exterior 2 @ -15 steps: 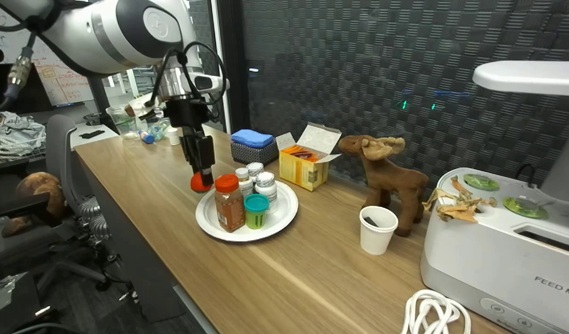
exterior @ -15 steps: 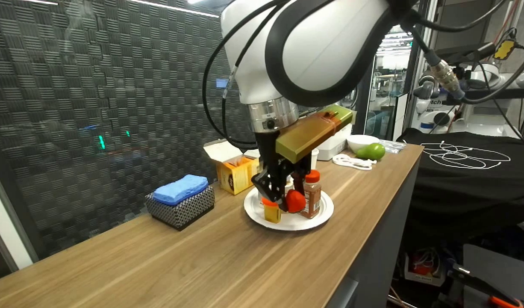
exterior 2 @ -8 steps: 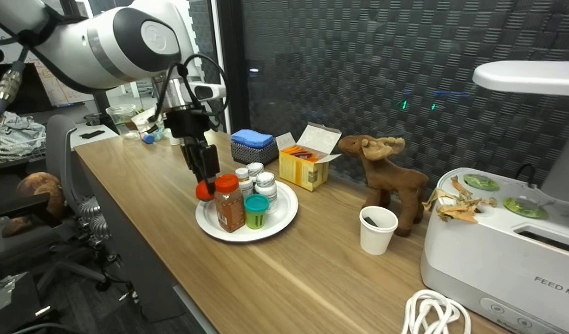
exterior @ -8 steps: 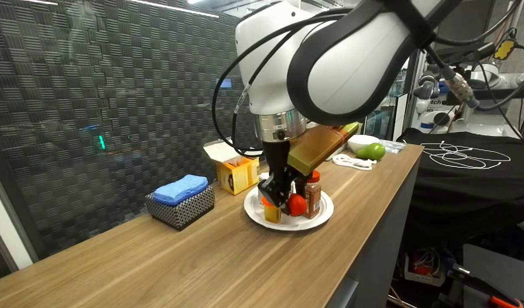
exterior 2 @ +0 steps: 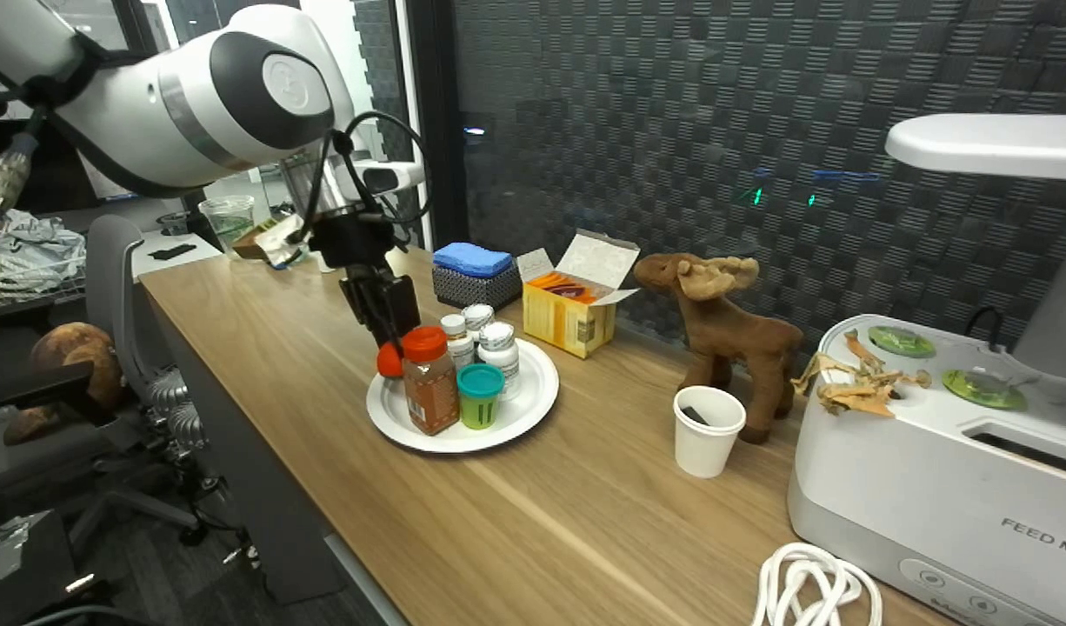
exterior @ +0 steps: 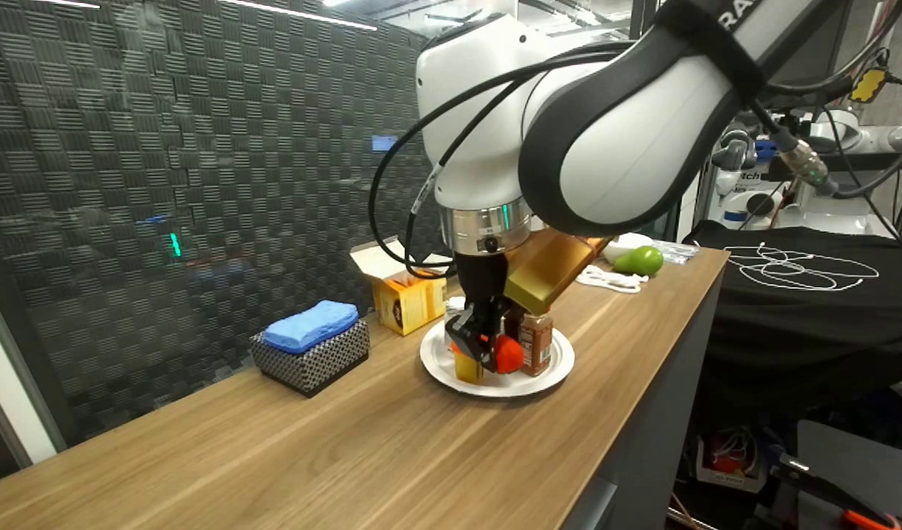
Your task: Put the containers and strawberry toy on the white plate
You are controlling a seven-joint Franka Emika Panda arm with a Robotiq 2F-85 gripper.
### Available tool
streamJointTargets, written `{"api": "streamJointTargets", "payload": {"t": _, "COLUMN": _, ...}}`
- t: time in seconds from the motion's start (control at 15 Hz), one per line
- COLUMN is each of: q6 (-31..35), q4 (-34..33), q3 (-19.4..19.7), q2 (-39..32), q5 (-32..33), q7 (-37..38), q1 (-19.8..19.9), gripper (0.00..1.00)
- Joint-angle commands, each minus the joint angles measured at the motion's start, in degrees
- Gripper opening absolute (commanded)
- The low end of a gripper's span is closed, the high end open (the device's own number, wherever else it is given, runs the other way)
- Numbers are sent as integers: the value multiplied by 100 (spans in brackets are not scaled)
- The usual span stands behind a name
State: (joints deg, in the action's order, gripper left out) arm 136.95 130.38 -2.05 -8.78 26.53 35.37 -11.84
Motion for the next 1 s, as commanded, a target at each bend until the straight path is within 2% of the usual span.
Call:
{"api": "streamJointTargets", "payload": {"t": 0.0, "q6": 213, "q4": 241, "q3": 2, "q2": 190, "q5": 360, "q7": 118, "q1": 28, "gripper": 77}}
{"api": "streamJointTargets", "payload": {"t": 0.2, "q6": 286, "q4": 288, "q3": 6, "q2": 195, "q5": 576, "q7": 177, "q1": 22, "gripper": 98}}
{"api": "streamJointTargets", "payload": {"t": 0.27, "q6": 301, "q4": 294, "q3": 3, "q2": 199, "q5": 634, "q7": 184, "q1": 22, "gripper": 100}}
{"api": "streamJointTargets", "payload": {"t": 0.4, "q6": 343, "q4": 311, "q3": -15, "q2": 232, "q5": 621, "q7": 150, "q1": 33, "gripper": 100}}
{"api": "streamJointTargets", "payload": {"t": 0.67, "q6": 132, "q4": 182, "q3": -78, "q2": 380, "q5": 189, "q7": -191, "q1": 87, "gripper": 100}}
{"api": "streamJointTargets", "payload": {"t": 0.93, "q6": -464, "q4": -364, "q3": -174, "q2": 586, "q5": -1124, "q7": -1137, "q1": 240, "gripper": 100}}
